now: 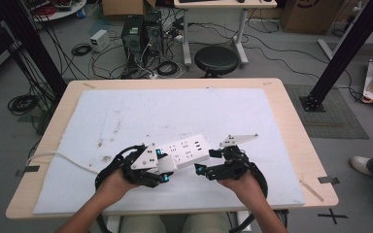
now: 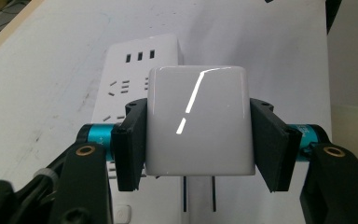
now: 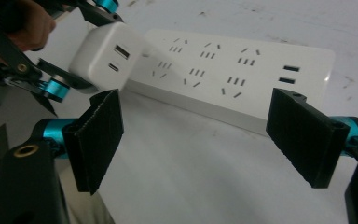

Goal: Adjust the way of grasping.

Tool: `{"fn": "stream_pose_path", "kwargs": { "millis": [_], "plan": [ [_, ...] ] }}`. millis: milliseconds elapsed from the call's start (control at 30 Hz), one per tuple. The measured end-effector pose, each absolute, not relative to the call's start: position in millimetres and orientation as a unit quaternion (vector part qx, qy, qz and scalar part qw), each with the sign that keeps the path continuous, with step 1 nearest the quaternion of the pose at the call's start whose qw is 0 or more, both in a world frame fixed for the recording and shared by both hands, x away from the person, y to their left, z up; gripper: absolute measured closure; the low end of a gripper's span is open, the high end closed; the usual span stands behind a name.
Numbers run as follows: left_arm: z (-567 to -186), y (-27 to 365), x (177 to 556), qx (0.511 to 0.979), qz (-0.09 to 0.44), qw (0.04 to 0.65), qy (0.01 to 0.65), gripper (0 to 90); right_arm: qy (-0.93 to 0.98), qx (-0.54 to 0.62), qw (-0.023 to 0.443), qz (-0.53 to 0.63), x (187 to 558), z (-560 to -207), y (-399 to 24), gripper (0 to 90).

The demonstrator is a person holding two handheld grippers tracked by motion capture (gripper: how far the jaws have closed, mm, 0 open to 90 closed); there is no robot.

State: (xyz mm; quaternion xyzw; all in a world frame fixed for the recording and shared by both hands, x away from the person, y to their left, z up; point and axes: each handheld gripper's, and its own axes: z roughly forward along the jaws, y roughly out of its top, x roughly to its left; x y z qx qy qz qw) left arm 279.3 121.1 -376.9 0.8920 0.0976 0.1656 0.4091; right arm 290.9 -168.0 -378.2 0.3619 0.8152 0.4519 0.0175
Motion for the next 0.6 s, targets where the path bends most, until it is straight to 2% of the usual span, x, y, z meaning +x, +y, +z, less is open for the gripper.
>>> {"fn": "stream_pose_path", "kwargs": {
  "millis": [100, 600],
  "plan": [
    [-377.7, 117.3, 277.4, 0.893, 0.172, 0.407, 0.084, 42.5, 0.810, 0.361, -0.011, 0.463, 291.5, -378.6, -164.8, 19.2],
    [-377.8, 106.0, 271.3, 0.890, 0.195, 0.409, 0.050, 42.5, 0.797, 0.363, -0.095, 0.473, 296.8, -384.3, -152.5, 19.2]
  ]
}}
